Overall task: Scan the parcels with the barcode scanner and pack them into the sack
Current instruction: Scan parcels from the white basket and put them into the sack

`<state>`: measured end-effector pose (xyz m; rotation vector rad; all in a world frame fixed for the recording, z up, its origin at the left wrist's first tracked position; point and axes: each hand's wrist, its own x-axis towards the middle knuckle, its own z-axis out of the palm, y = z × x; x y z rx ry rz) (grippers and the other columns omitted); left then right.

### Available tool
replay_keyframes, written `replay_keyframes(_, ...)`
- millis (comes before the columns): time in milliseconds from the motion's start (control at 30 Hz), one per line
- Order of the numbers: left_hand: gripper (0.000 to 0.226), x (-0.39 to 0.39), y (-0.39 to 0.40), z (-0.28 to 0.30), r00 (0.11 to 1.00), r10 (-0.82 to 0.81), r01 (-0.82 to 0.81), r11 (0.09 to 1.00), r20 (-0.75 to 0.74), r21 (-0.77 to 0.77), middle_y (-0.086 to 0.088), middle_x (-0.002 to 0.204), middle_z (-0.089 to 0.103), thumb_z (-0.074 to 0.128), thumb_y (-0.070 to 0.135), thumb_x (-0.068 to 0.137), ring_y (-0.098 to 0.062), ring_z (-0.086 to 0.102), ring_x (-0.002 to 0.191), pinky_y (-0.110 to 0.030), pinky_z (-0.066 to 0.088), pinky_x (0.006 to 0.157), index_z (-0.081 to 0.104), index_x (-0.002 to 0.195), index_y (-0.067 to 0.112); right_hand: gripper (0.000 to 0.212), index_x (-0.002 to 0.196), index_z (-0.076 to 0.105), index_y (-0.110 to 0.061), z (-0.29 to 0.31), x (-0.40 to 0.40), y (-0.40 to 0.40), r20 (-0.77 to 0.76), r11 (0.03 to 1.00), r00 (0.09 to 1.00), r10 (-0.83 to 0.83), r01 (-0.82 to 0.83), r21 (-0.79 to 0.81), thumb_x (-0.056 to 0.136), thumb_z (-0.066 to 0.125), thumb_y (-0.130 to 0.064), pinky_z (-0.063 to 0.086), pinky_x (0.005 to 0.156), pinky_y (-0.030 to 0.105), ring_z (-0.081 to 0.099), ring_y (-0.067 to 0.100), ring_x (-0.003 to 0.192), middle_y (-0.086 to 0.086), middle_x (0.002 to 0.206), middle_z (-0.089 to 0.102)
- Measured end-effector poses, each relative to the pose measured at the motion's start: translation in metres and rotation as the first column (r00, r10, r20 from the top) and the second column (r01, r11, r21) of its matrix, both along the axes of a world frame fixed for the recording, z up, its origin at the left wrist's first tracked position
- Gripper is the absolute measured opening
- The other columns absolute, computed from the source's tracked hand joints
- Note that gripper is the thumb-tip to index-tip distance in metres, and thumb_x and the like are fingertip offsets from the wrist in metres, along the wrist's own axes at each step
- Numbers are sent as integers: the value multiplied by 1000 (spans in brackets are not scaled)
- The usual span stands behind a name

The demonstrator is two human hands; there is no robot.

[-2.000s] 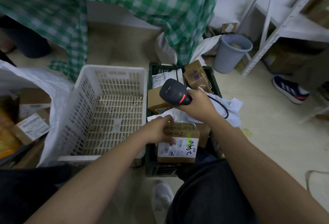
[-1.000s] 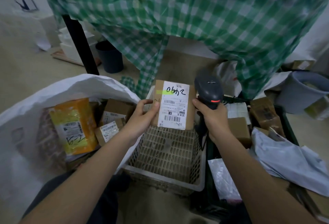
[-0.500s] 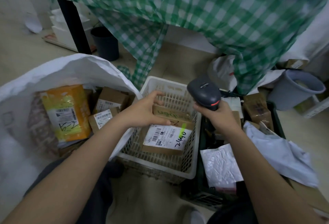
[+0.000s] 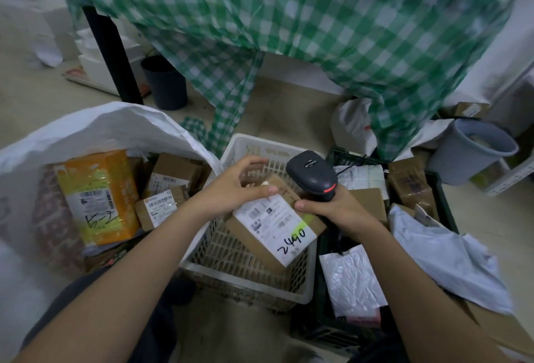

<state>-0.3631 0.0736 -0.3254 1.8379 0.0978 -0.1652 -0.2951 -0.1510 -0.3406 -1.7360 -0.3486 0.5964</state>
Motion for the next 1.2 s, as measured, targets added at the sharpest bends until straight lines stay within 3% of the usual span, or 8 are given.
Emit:
replay_keyframes(133,83,-5,8,-1,998,-29,29,1000,-53,-1,15,137,45,73,57,63,-5,46,123,-23,43,93,39,136,36,43,97,70,-6,2,6,-8,-72,956,964,-257,264,125,59,83,-21,54,67,27,72,20,81,7,87,76)
replay_keyframes(267,68,-7,14,-4,997,21,-27,996,-69,-90,11,130,53,77,41,64,-10,53,118,-31,51,94,50,126,38,16,85,70,-10,9,3,-7,-90,932,947,-308,320,171,72,79,-10,55,63,25,72,16,73,6,80,76)
replay_keyframes(433,63,-2,18,-10,983,183,-183,983,-3,-11,12,123,55,81,35,71,-10,55,113,-28,49,89,54,127,28,16,84,68,-16,11,-2,0,57,896,904,-423,408,174,76,80,-7,49,59,11,67,-2,66,-8,71,72)
replay_keyframes(667,54,13,8,-22,957,278,-284,957,86,59,5,116,56,76,22,81,-2,56,93,-13,46,67,52,129,20,13,86,70,-17,6,-17,-8,162,973,964,-210,222,-66,77,80,-17,43,57,10,59,-5,60,-12,64,67)
replay_keyframes(800,55,21,3,-31,930,356,-358,933,89,9,10,110,53,75,21,83,-11,57,101,-31,53,86,50,132,18,27,66,60,-12,-4,-27,-16,178,958,969,-171,206,-202,78,80,-24,36,52,15,45,2,48,-11,47,50)
replay_keyframes(900,57,26,2,-36,924,378,-376,926,60,-41,20,105,51,76,22,82,-16,56,108,-44,52,96,49,132,20,31,70,62,-4,-6,-29,-22,143,950,973,-180,210,-233,78,80,-28,40,54,20,48,6,50,-3,51,53)
replay_keyframes(1033,59,29,2,-38,922,385,-379,921,50,-89,20,107,52,78,24,80,-19,59,110,-45,52,94,49,131,22,38,78,66,4,-1,-33,-25,134,952,976,-172,200,-230,78,79,-32,46,57,21,57,9,55,10,62,63)
replay_keyframes(1200,58,29,-4,-33,912,407,-398,906,43,-145,16,107,52,74,16,83,-13,60,102,-38,55,90,47,135,16,29,67,63,-5,4,-32,-27,162,944,975,-155,194,-265,81,75,-28,47,56,23,55,7,50,3,57,61)
